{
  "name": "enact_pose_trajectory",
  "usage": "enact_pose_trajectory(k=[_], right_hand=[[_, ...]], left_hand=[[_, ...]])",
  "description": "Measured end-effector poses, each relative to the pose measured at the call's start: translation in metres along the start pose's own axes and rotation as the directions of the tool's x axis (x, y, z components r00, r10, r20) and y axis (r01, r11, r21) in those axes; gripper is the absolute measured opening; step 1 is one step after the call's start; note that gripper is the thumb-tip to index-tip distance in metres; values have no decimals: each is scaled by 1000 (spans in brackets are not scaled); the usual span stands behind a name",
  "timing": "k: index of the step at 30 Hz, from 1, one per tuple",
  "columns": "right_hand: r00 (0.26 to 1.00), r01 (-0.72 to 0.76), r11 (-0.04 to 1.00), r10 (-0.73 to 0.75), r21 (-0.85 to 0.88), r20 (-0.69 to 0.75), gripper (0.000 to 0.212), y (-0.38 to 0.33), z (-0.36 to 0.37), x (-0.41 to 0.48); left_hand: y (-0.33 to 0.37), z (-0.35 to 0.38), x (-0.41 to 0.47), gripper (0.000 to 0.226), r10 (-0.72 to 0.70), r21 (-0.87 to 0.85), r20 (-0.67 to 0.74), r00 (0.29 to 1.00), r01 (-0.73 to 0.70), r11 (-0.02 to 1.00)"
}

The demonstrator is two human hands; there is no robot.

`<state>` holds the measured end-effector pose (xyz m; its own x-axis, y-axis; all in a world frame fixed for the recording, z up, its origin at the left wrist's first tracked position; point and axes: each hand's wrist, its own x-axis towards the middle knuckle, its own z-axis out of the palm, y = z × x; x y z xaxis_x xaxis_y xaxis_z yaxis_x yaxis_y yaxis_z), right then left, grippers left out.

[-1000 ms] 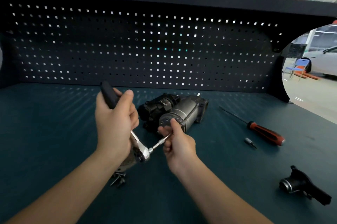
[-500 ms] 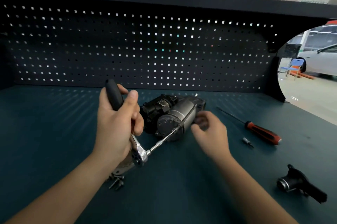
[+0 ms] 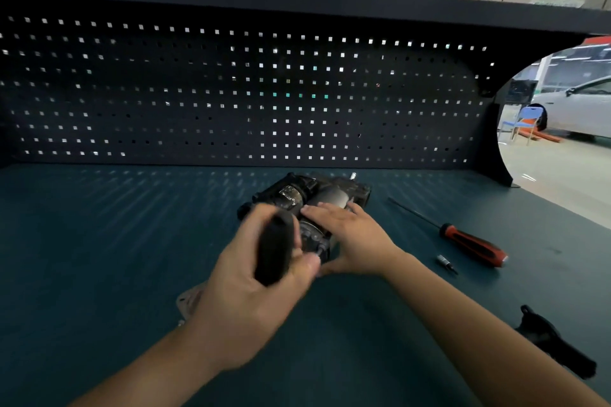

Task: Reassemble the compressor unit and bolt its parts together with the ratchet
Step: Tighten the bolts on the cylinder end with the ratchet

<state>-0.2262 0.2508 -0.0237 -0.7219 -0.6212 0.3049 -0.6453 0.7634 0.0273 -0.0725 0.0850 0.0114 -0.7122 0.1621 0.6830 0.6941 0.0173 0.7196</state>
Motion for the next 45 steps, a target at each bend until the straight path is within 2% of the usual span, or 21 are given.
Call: enact_pose_trajectory(k=[3,5,7,9,10,11,12,13,14,16,17,18,20,23,27,31,34,36,39,42,45], right_hand=[[999,17,1000,-16,19,-49,94,1,1,1],[999,23,999,-23,21,-36,100,1,-1,0],[999,28,999,-27,26,-37,102,2,0,0],[999,20,999,-19,31,-47,101,1,1,0],[999,14,999,-12,33,-47,100,0,1,0],[999,8,999,-7,37,-42,100,-1,1,-1],[999,4,999,-3,43,-38,100,-2,1,-2],[999,2,999,0,46,-35,100,-2,0,-3],[999,-1,999,2,47,-34,99,-3,0,-3],[1000,-6,999,7,54,-28,98,-4,0,-4],[1000,-7,998,8,56,-27,98,-4,0,-4],[1000,-5,998,7,56,-27,98,-4,0,-4],[1000,-3,998,4,55,-24,97,-4,-1,-4],[1000,-7,997,8,77,-18,97,-4,0,-3],[1000,1,998,0,68,-18,96,-4,-2,0],[1000,5,999,-5,39,-17,95,-4,-4,2],[999,6,999,-5,42,-34,93,-4,-3,1],[999,2,1000,-1,32,-43,93,-5,-4,3],[999,-2,999,3,36,-34,93,-5,-8,6],[999,-1,999,-1,45,54,103,-3,-10,5],[989,10,997,2,-81,147,114,-2,-14,12]], left_hand=[[-3,6,-10,27,112,388,218,969,-191,902],[-4,10,-14,26,27,455,458,889,-260,852],[-10,10,-16,25,-18,443,578,816,-295,847],[-12,6,-14,25,104,478,426,899,-321,818],[-13,1,-12,21,171,463,228,959,-261,847],[-14,-5,-9,17,159,363,-40,987,-134,922],[-17,-14,-4,16,43,154,-312,949,5,988],[-22,-24,1,21,-154,-121,-493,856,107,987],[-29,-33,3,27,-378,-392,-563,735,166,905],[-41,-41,-2,34,-687,-729,-515,512,160,666],[-43,-39,-4,35,-759,-802,-471,450,141,581],[-43,-37,-4,35,-785,-831,-445,430,129,541],[-40,-33,-3,37,-760,-829,-444,474,106,550],[-26,-31,4,41,-654,-781,-449,609,89,618],[-7,-16,2,43,-377,-489,-455,807,127,863],[-1,1,-9,31,-163,-201,-248,955,114,973],[-4,6,-18,29,-59,126,-58,997,66,990],[-4,0,-16,28,-63,133,-74,995,73,988],[-9,-15,-7,32,-184,-77,-294,938,169,983],[-24,-33,-5,43,-419,-398,-497,760,229,888],[-38,-42,-4,39,-701,-763,-458,547,162,625]])
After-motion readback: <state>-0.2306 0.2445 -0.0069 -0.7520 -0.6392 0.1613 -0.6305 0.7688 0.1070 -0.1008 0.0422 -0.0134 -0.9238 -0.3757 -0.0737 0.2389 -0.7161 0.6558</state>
